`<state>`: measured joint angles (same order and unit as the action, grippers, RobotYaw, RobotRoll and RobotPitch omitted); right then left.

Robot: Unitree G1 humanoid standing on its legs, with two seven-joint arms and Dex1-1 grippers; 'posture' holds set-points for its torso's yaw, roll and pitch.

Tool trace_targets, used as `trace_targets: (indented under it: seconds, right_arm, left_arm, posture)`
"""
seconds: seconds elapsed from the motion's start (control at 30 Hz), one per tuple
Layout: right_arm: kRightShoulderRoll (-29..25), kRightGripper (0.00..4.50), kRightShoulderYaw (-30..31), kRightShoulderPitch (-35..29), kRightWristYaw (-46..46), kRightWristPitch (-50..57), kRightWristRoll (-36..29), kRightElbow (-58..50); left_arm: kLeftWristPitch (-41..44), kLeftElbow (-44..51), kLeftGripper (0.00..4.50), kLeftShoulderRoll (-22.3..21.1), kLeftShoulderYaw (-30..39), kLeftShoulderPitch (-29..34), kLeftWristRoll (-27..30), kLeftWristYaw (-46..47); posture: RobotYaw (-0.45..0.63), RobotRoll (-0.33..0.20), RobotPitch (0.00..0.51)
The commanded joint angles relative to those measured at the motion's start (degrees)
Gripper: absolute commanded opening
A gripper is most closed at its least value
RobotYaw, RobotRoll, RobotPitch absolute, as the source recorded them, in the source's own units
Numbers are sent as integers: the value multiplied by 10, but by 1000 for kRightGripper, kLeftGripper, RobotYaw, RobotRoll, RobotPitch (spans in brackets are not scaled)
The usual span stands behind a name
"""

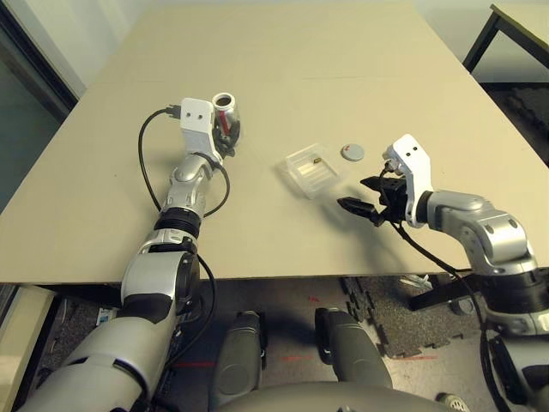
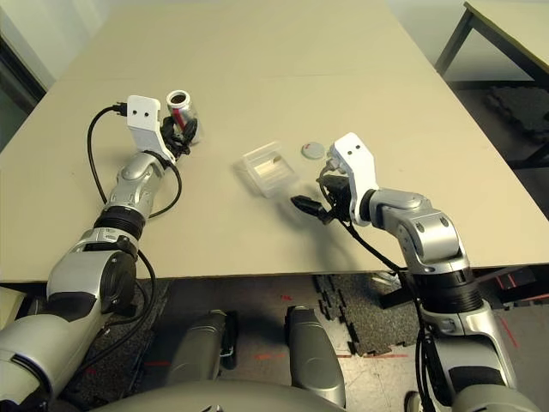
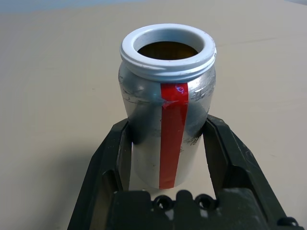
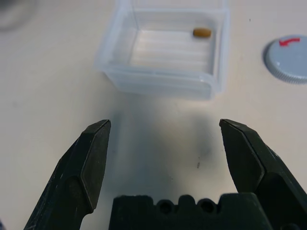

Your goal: Pour the medicine from the bottle into the box.

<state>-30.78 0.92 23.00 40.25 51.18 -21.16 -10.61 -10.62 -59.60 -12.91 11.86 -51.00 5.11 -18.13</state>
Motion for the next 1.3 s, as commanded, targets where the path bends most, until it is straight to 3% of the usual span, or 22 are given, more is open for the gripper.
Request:
trace_targets:
  seconds: [0.03,0.27,0.3,0.43,0.93,1.07,1.3]
  right_arm:
    - [6,4500,-21,1,-19,5,-10,-2]
    - [11,4500,-23,5,-38,-2,-9,13]
    - [11,4500,-23,6,-39,-3,-9,15]
    - [10,4500,-24,8,-42,-8,-8,22]
    - [8,4500,-32,3,-50,-7,-17,13]
    - [-7,4500,-55,-7,-43,14,-41,-19]
    - [8,4500,-135,-30,-72,56,-102,-65]
  left_arm:
    - [16,-14,2368,4,5,8,13,2]
    - [29,-26,2368,6,10,5,21,4]
    - [31,-27,3106,6,9,5,22,3]
    - [33,-31,4468,4,7,4,22,-1]
    - [38,-5,4468,2,-5,18,16,-10]
    - [80,100,4468,9,-11,79,29,-21]
    - [249,442,4468,20,-19,266,67,2]
  posture:
    - [-86,0,140]
    - [-88,0,136]
    - [-88,0,136]
    - [-88,0,134]
    - [-93,0,138]
    - [-78,0,147]
    - [-45,0,160]
